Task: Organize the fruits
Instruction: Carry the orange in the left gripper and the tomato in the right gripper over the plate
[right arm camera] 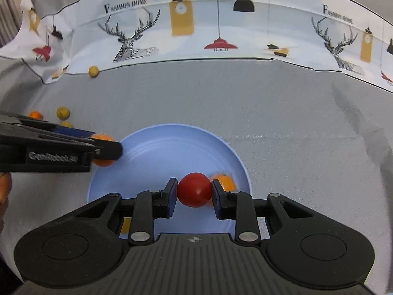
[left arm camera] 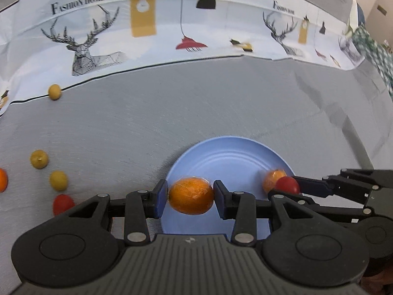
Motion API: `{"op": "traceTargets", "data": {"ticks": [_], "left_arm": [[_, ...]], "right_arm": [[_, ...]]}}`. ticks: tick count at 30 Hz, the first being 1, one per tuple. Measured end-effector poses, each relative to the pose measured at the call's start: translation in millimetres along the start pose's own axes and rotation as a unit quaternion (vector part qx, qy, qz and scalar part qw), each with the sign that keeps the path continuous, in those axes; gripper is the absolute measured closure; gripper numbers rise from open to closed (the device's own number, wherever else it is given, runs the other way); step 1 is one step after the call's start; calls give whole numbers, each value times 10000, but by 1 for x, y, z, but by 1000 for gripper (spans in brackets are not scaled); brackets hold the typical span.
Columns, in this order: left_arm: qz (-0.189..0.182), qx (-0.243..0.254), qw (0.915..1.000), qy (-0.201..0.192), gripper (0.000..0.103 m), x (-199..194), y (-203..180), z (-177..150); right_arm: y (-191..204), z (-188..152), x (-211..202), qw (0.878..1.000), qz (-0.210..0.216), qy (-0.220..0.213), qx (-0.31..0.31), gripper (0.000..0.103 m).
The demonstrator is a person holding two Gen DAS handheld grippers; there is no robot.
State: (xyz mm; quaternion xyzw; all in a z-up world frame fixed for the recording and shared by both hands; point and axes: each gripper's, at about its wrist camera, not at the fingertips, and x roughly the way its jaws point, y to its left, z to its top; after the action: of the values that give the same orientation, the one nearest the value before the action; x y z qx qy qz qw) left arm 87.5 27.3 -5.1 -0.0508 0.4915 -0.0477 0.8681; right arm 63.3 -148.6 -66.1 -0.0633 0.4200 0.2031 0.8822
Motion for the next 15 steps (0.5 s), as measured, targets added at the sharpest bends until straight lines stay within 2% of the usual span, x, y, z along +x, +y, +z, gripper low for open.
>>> {"op": "traceTargets", "data": {"ticks": [7, 15], "left_arm": [[-4, 229, 9997, 102, 58, 10, -15, -4], [-10, 228, 9997, 93, 58, 11, -15, -3]], "right_arm": [[0, -3, 5, 9997, -61, 194, -126, 72], [2, -4, 7, 9996, -106, 201, -186, 72]]}}
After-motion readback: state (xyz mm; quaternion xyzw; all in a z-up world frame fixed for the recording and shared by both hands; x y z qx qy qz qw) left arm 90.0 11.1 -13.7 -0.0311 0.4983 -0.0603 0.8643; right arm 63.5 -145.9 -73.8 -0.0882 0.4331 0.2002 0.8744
